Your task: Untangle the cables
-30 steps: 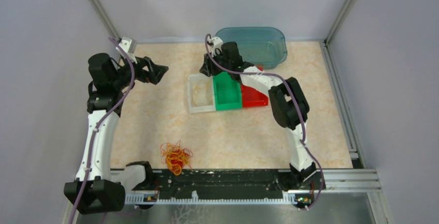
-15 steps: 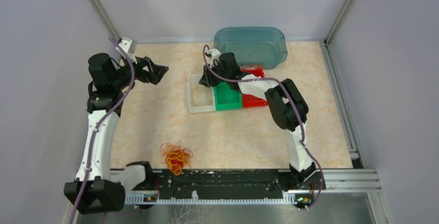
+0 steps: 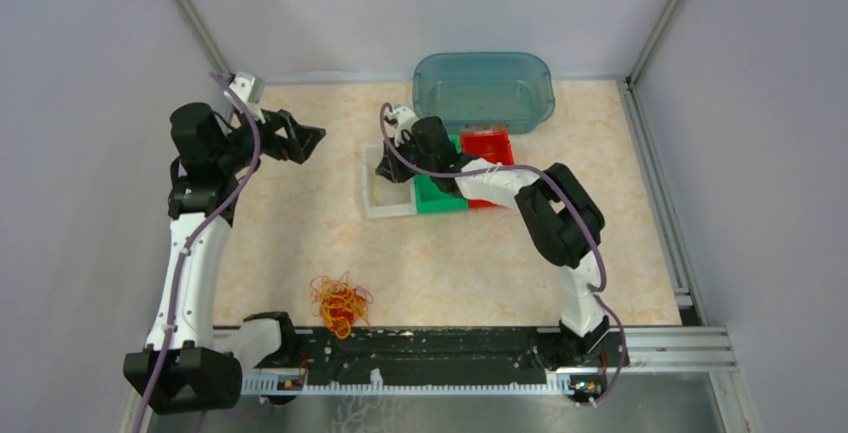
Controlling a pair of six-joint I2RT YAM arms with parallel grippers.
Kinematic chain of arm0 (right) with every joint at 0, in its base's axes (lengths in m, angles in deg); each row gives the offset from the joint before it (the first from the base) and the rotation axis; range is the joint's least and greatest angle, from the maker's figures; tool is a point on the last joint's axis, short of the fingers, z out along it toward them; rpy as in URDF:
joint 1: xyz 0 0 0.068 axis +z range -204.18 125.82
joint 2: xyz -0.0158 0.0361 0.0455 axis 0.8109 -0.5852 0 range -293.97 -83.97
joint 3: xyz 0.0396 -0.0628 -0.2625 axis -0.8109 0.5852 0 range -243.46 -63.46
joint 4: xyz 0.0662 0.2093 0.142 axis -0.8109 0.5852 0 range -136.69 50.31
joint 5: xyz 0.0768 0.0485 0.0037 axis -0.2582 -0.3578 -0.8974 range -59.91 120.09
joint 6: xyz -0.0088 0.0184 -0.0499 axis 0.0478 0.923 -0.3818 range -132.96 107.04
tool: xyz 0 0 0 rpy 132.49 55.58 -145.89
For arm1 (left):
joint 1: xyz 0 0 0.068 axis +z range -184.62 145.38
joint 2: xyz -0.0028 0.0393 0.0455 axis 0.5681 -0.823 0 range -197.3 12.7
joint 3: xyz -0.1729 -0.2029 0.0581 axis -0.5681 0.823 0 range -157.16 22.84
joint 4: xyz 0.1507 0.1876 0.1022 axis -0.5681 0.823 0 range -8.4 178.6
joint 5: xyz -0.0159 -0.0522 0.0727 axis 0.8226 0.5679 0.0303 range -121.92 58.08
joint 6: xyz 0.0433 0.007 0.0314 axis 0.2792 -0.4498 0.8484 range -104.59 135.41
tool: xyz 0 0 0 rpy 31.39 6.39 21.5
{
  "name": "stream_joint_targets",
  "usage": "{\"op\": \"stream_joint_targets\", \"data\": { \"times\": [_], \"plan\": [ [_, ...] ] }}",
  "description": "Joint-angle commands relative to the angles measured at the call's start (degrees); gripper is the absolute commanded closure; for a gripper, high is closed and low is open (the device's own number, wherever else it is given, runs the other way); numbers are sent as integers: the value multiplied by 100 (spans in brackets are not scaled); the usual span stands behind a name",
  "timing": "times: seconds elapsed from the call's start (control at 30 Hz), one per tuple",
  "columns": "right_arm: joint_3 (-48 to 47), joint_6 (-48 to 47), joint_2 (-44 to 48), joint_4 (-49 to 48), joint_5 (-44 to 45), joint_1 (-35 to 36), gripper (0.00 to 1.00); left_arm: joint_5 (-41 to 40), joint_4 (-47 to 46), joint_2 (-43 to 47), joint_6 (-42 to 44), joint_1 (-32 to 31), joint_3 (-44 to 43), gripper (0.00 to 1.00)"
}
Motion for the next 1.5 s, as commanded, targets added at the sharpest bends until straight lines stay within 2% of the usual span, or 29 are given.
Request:
{"op": "stream_joint_targets", "data": {
  "times": [0.0,0.13,0.3,0.33,0.5,0.67,0.83,0.9,1.0,1.1,1.27,1.37,1.47],
  "plan": [
    [67,176,301,-187,776,254,86,76,-108,101,33,36,-34,0],
    [-225,340,-41,454,1874,455,85,116,-133,91,-8,38,0,0],
    [-379,422,-244,642,2320,573,78,98,-123,113,33,36,27,0],
    [-448,376,-267,705,2418,615,75,88,-126,122,60,35,35,0],
    [-503,310,-248,722,2575,737,50,105,-101,52,78,30,27,0],
    [-308,291,247,553,2454,744,44,151,-82,-46,56,31,-47,0],
    [-436,335,788,883,2014,768,44,155,-100,-41,33,30,-35,0],
    [-450,445,981,925,1897,774,51,149,-100,-24,33,34,-17,0],
    [-635,462,1056,924,1766,766,54,109,-120,-46,9,35,24,0],
    [-1241,538,741,1261,1637,720,59,61,-128,-59,4,39,45,0],
    [-2390,429,-75,1755,1621,644,60,41,-110,-66,74,39,36,0],
    [-2565,534,-393,1779,1664,570,63,37,-83,-68,125,40,20,0],
    [-2218,711,-416,1591,1392,574,70,18,-73,-84,196,47,29,0]
  ]
}}
